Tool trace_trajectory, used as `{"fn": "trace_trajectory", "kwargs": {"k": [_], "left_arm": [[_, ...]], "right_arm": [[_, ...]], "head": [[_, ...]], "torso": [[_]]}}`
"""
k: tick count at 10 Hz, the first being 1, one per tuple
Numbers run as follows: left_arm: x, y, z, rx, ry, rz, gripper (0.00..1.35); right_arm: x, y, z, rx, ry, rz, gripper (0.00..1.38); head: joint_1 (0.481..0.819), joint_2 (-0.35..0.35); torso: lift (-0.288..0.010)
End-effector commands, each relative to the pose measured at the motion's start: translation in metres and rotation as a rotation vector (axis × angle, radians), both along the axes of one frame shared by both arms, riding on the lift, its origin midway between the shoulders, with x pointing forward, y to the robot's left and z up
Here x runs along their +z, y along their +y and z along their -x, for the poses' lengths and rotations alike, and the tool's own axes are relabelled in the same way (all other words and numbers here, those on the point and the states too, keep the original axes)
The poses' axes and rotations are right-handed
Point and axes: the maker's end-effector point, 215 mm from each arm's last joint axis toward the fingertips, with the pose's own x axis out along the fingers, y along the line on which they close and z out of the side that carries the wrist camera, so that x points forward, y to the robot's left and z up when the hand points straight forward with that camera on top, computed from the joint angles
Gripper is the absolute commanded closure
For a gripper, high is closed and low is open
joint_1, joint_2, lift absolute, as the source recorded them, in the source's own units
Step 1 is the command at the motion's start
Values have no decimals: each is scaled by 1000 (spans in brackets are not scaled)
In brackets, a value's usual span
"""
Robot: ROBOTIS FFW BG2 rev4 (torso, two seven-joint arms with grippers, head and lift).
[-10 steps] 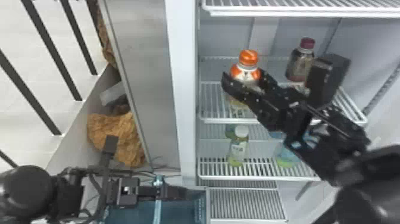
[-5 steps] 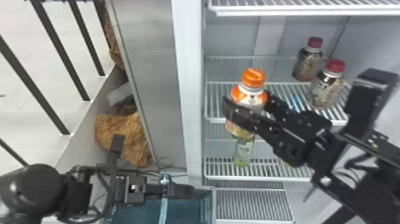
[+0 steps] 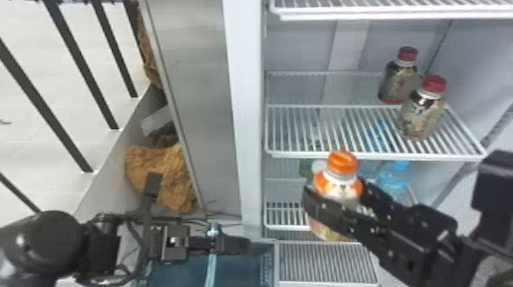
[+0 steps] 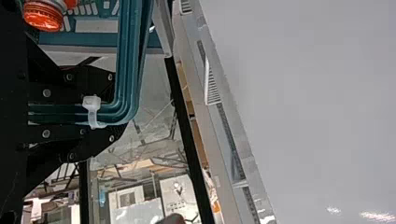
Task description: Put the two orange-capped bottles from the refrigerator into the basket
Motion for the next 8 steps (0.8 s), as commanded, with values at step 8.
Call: {"fn": "trace_trajectory", "kwargs": {"k": [8], "left_arm": [[5, -3, -5, -8, -15, 0, 1207]], "right_arm": [[-117, -3, 6, 94, 242, -54, 791]], "head": [[695, -19]], "torso": [[-40]]}}
